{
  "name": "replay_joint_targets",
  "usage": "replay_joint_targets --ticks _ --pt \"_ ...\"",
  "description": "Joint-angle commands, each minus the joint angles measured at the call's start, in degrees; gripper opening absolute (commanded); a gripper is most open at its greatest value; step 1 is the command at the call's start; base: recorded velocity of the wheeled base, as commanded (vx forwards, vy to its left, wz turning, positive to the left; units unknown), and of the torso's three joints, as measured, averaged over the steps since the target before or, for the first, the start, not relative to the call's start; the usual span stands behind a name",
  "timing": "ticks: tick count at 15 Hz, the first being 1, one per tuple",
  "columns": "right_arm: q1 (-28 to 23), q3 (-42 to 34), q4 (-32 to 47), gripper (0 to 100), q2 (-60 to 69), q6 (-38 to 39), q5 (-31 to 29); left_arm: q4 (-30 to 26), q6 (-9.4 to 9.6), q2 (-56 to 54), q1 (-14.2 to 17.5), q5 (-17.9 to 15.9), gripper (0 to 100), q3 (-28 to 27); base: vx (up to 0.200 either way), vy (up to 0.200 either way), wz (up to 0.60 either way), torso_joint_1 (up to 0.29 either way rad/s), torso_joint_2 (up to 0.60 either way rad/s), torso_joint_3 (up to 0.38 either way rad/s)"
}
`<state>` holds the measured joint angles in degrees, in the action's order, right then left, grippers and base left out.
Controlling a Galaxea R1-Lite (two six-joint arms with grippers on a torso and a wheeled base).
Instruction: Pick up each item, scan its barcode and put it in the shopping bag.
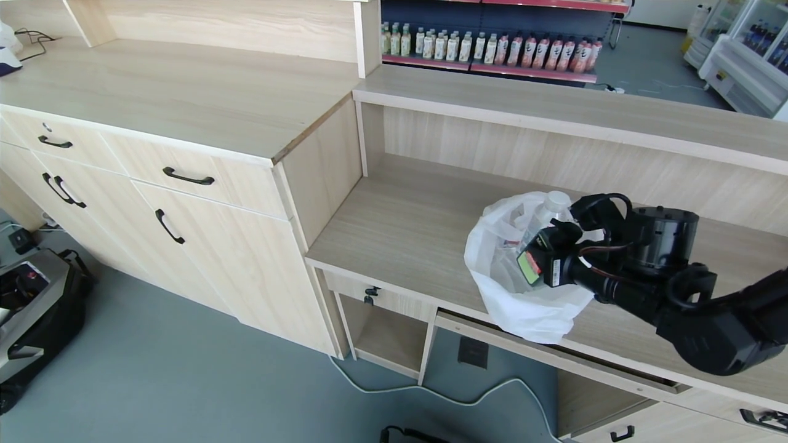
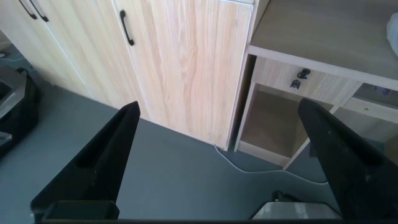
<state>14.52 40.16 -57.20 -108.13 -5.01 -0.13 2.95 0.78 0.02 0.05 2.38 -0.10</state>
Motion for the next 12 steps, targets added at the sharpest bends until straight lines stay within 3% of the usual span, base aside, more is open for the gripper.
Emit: replay_joint_targets --ticks 1,5,12 --pt "0.51 0.45 -0.11 0 -3.93 -1.14 -0.04 0.04 0.01 -0.02 0.04 0.08 100 0.01 0.000 0.000 0.00 0.000 0.00 0.000" --pt "0.16 1.06 -6.79 0 -10.35 -1.58 -0.66 0.04 0.01 -0.02 0.04 0.08 100 0.01 0.000 0.000 0.00 0.000 0.00 0.000" --pt "-0.90 3.61 -6.87 0 -15.09 -1.93 -1.18 0.04 0.01 -0.02 0.04 0.08 100 0.01 0.000 0.000 0.00 0.000 0.00 0.000"
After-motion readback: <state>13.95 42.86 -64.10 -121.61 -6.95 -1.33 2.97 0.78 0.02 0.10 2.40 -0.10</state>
